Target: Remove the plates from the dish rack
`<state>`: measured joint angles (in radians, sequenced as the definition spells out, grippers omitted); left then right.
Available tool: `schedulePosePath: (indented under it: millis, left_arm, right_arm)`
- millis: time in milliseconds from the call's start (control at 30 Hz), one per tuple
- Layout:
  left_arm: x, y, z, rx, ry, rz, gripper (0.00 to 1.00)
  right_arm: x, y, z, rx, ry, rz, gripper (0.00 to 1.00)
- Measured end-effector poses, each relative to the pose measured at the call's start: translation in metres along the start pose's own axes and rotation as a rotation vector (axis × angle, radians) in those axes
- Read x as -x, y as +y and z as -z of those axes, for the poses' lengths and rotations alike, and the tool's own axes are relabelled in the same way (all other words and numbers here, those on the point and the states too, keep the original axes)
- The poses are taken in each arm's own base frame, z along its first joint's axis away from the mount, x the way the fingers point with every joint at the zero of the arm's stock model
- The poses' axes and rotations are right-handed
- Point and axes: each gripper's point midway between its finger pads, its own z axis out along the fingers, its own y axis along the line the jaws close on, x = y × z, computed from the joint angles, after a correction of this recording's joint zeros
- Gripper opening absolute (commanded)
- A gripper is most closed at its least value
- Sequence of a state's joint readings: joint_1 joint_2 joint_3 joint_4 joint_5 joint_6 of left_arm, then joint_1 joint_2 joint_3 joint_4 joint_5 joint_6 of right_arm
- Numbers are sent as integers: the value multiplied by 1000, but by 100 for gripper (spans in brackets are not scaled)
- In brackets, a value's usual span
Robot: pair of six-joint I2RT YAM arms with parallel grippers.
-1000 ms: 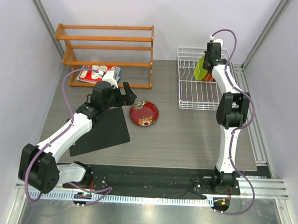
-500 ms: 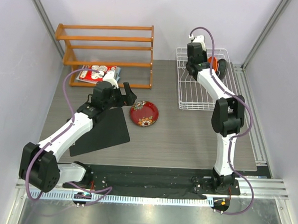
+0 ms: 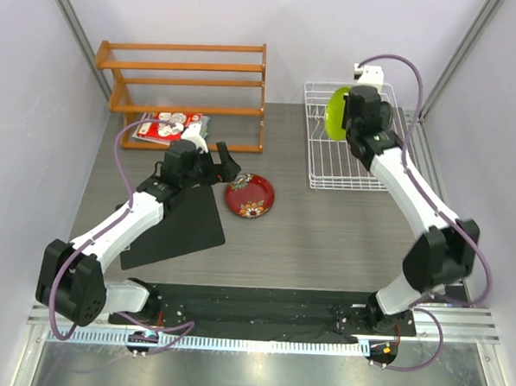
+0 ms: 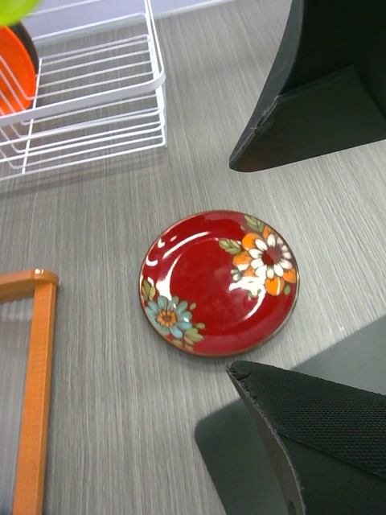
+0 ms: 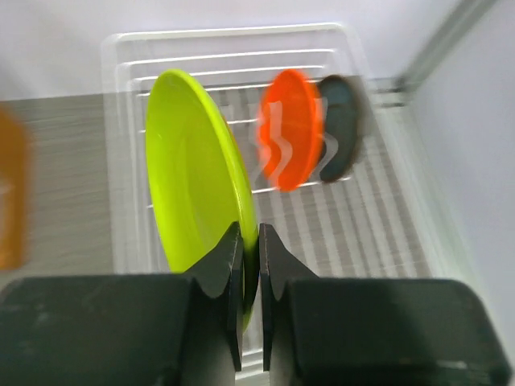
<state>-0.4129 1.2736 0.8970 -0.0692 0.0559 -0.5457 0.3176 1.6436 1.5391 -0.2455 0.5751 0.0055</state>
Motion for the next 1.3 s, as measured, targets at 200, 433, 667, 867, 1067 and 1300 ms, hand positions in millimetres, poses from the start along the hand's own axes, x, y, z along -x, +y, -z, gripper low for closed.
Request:
schedulePosePath:
  millis: [200,433,667,867,1067,1300]
  left_arm:
    - [-10,-13,-13,-84,23,47,100]
    - [-25,-28,-25,-201,37,125,99]
    - [-29,-39,-36,-272,39,186,91]
    - [-31,-51,-42,-325,44,217,50]
    - [-27,-67,-38,-383,29,232,0]
    - [-20,-71,-34,-410,15,263,0]
  right_arm:
    - [-37,45,68,372,68,-222,1]
    - [-105,102,110,686,261,-417,1]
    - [-123,132,137,853,348,-557,1]
    - [-113,145,150,950,332,-631,1]
    - [-121,149,149,956,361,-672,1]
    - [-127,153,146,972,397,-703,58]
